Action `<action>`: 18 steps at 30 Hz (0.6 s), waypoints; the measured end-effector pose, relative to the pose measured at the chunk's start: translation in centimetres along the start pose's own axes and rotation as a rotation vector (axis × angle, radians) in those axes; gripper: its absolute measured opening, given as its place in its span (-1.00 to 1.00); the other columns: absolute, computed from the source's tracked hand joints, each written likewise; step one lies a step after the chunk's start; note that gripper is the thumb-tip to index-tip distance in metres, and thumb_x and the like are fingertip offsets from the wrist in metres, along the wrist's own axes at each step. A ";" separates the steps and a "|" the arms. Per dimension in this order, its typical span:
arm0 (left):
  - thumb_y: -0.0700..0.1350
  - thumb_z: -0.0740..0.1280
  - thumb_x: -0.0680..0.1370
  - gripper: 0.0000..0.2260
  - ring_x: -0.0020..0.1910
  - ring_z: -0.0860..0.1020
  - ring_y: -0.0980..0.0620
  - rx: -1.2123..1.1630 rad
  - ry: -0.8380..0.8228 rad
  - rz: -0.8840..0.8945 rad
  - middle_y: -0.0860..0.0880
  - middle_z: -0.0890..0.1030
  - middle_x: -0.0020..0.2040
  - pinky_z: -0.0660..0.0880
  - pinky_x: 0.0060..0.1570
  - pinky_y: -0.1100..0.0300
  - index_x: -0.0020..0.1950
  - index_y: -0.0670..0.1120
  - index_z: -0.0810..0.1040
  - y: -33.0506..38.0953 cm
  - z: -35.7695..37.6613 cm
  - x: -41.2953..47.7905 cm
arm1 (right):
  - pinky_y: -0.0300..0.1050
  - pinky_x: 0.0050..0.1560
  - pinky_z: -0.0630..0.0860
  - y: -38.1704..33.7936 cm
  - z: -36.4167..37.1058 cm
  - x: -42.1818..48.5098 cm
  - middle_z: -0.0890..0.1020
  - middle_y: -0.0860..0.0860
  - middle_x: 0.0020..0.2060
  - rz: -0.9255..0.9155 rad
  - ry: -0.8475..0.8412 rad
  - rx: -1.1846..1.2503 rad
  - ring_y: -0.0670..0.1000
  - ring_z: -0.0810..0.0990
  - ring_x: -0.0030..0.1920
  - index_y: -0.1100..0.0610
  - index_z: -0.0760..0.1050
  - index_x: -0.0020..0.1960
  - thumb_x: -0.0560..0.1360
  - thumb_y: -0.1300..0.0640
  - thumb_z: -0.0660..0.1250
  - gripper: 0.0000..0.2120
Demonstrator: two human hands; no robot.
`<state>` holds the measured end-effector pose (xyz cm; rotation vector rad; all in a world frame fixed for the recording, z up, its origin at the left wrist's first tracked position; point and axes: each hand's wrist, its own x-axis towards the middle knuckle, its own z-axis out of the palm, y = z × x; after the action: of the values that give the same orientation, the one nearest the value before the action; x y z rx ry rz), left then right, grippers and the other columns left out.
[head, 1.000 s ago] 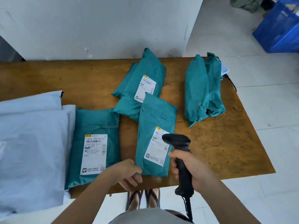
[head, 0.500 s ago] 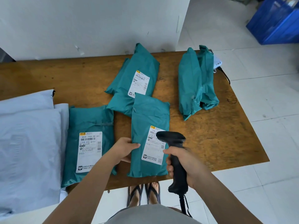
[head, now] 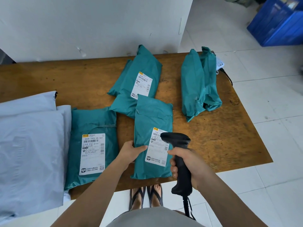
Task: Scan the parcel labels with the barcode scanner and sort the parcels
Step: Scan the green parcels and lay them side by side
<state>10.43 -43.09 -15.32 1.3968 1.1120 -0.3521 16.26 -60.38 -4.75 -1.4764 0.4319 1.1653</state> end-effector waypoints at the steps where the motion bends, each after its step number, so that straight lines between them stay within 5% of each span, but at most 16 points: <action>1: -0.07 0.42 0.48 -0.66 0.06 0.58 -0.06 -0.018 0.011 0.026 -0.04 0.60 0.14 0.54 -0.06 0.15 0.20 -0.16 0.51 0.0 0.3 0.1 | -0.23 -0.52 0.34 0.0 0.0 0.0 0.46 0.10 -0.51 -0.004 0.002 0.004 0.00 0.36 -0.57 0.19 0.47 -0.26 0.46 0.25 0.34 -0.86; 4: -0.21 0.38 0.50 -0.78 -0.12 0.59 0.03 -0.101 0.034 0.121 -0.12 0.63 0.11 0.51 -0.22 0.25 0.14 -0.19 0.55 0.4 1.2 -0.2 | -0.23 -0.53 0.34 -0.1 0.0 -0.2 0.45 0.09 -0.51 -0.021 0.014 0.020 0.00 0.37 -0.57 0.19 0.46 -0.27 0.47 0.24 0.34 -0.86; 8: -0.29 0.34 0.51 -0.79 -0.05 0.61 0.08 -0.117 0.036 0.331 -0.06 0.64 0.09 0.53 -0.16 0.35 0.13 -0.14 0.53 1.4 0.1 -2.1 | -0.22 -0.55 0.34 -0.5 0.0 -0.6 0.44 0.09 -0.52 -0.044 0.036 0.020 0.00 0.36 -0.56 0.21 0.44 -0.32 0.47 0.23 0.34 -0.80; 14: -0.23 0.46 0.43 -0.74 -0.01 0.61 -0.01 -0.239 0.230 0.379 0.02 0.65 0.01 0.50 0.04 0.09 0.06 -0.03 0.54 0.0 -9.5 -7.1 | -0.22 -0.56 0.33 -1.2 1.1 -0.5 0.43 0.06 -0.52 -0.030 -0.028 0.022 -0.02 0.36 -0.59 0.20 0.45 -0.19 0.48 0.22 0.34 -0.89; 18: -0.35 0.38 0.46 -0.62 0.05 0.57 -0.17 -0.052 0.385 0.188 -0.16 0.59 0.14 0.51 0.12 -0.08 0.22 -0.15 0.40 -2.4 -14.8 -6.9 | -0.21 -0.53 0.35 -0.7 2.8 -0.2 0.44 0.05 -0.52 0.021 -0.093 -0.021 -0.02 0.38 -0.58 0.20 0.42 -0.22 0.47 0.20 0.36 -0.85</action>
<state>-0.86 -33.16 -8.43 1.5480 1.2754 0.0866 15.62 -57.75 -3.82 -1.4320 0.3732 1.2537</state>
